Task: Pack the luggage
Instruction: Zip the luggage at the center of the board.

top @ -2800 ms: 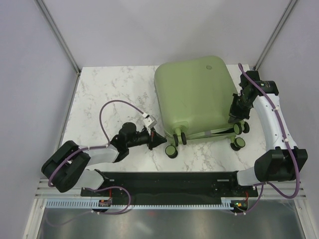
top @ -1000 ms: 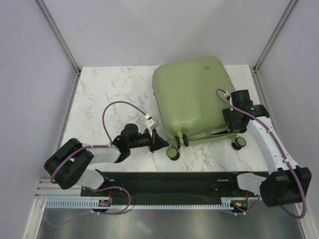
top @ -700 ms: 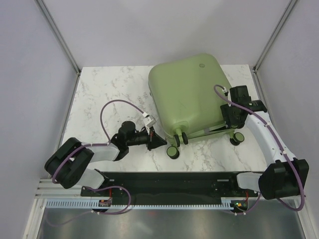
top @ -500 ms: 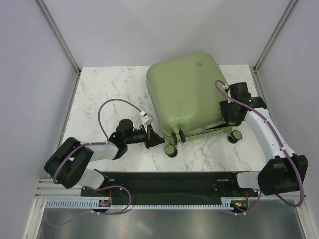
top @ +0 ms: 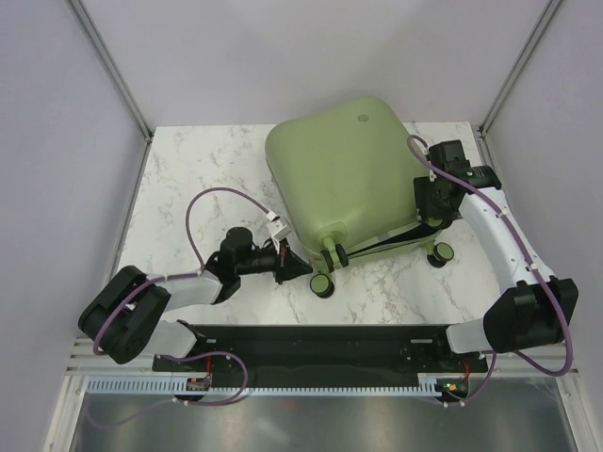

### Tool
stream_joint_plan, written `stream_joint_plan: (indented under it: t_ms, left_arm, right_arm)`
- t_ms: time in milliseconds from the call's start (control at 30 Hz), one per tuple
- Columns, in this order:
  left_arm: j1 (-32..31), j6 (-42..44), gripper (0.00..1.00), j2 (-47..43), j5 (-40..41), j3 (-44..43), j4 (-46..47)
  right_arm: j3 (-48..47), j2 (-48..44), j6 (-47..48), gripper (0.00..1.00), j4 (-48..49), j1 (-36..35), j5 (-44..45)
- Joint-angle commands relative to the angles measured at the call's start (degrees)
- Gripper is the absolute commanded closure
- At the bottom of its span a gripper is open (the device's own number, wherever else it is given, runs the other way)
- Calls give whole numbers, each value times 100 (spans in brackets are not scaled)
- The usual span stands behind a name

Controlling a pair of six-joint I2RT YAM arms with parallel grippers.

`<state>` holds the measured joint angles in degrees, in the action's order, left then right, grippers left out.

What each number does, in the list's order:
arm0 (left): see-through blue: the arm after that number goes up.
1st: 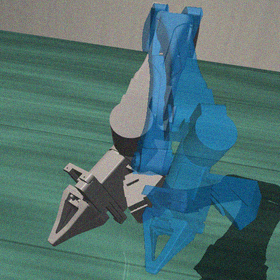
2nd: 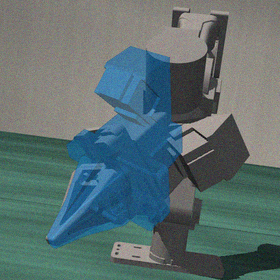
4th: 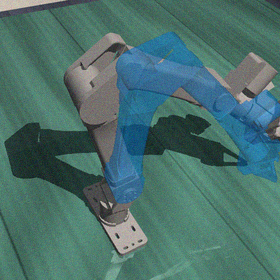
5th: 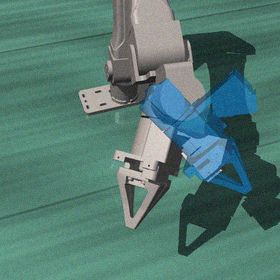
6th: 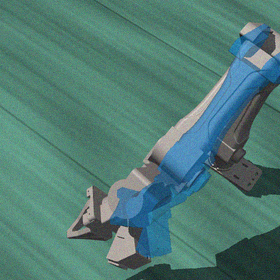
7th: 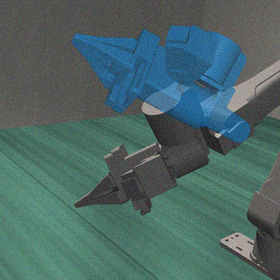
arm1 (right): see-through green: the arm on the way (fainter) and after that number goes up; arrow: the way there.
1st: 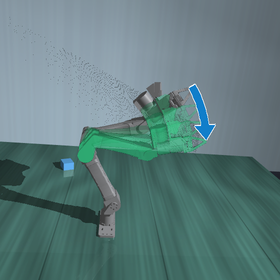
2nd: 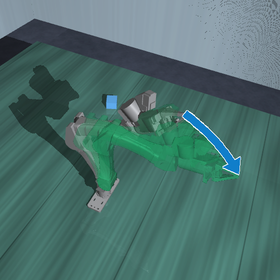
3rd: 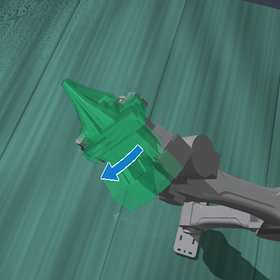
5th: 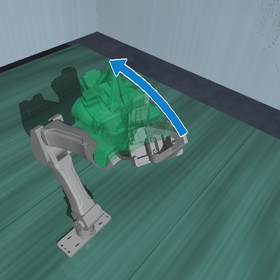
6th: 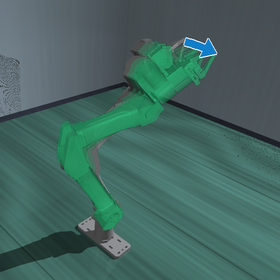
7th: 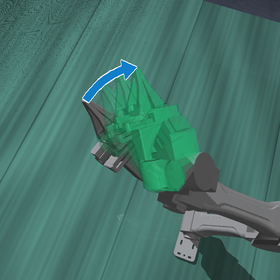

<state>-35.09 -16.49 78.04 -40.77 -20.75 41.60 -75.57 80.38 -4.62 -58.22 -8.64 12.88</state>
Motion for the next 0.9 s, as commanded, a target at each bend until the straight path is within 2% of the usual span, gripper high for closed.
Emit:
stream_joint_plan:
  t_ms: [0,233,467,600,867]
  left_arm:
    - [-366,164,98,-193,-756,-157,-21]
    - [-595,199,98,-79,-748,-280,-188]
    - [-920,138,98,-17,-371,-500,-144]
    - [-1113,-152,98,150,-335,-500,233]
    - [-1588,-1303,98,545,341,-342,1762]
  right_arm:
    - [-537,30,-742,100,531,-234,-279]
    - [-994,-22,-900,100,101,-260,-207]
    - [-1004,-172,-1146,100,-41,-331,-251]
    - [-934,-224,-1199,100,-93,-348,-243]
    - [-705,-338,-1313,100,-67,-375,-304]
